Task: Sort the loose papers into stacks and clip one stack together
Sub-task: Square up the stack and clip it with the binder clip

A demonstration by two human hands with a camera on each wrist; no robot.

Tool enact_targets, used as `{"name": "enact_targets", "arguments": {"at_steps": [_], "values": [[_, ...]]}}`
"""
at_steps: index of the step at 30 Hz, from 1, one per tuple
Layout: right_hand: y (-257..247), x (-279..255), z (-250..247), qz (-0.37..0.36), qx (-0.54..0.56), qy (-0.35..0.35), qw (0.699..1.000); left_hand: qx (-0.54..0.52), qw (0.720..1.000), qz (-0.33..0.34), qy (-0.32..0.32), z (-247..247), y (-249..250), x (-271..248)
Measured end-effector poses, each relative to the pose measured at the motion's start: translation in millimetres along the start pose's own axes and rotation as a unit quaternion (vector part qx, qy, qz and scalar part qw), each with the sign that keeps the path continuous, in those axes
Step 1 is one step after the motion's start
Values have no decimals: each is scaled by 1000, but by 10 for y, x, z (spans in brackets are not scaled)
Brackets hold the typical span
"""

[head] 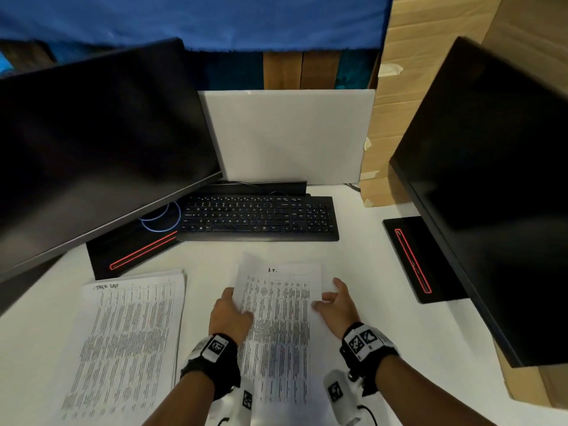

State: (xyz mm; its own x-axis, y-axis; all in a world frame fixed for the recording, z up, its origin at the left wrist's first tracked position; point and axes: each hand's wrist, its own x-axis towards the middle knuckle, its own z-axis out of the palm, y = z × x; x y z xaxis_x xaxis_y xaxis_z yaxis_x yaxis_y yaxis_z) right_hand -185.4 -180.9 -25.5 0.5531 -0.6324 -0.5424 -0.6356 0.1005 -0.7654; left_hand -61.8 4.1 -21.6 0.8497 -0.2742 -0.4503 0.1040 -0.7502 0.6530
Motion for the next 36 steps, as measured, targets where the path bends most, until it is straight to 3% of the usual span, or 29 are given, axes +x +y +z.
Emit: {"name": "enact_targets", "arguments": {"at_steps": [3,5,9,14,18,23,28,32,36], "values": [[-22,77,-14,20,1,-19,1000,-149,988,-24,-19,-36,46,-31],[-38,125,-57,20,-7,-20,1000,-225,973,-3,-45,-101,113,-79],[-136,141,-190,0,106,-13,994,-264,959,58,-88,-325,314,-139],[-615,-118,-317,-92,221,-32,970,-296,948,115,-33,-610,782,-283],[-934,-296,-347,-198,233,0,952,-312,932,182,36,-693,957,-340],[-887,-352,-258,-254,189,49,947,-382,898,205,74,-664,884,-322],[-809,-410,-159,-273,162,67,946,-408,886,203,80,-581,877,-398],[-898,-431,-186,-222,199,75,952,-418,887,179,73,-607,933,-395],[-838,-508,-60,-224,190,89,952,-412,893,168,74,-492,858,-392]]}}
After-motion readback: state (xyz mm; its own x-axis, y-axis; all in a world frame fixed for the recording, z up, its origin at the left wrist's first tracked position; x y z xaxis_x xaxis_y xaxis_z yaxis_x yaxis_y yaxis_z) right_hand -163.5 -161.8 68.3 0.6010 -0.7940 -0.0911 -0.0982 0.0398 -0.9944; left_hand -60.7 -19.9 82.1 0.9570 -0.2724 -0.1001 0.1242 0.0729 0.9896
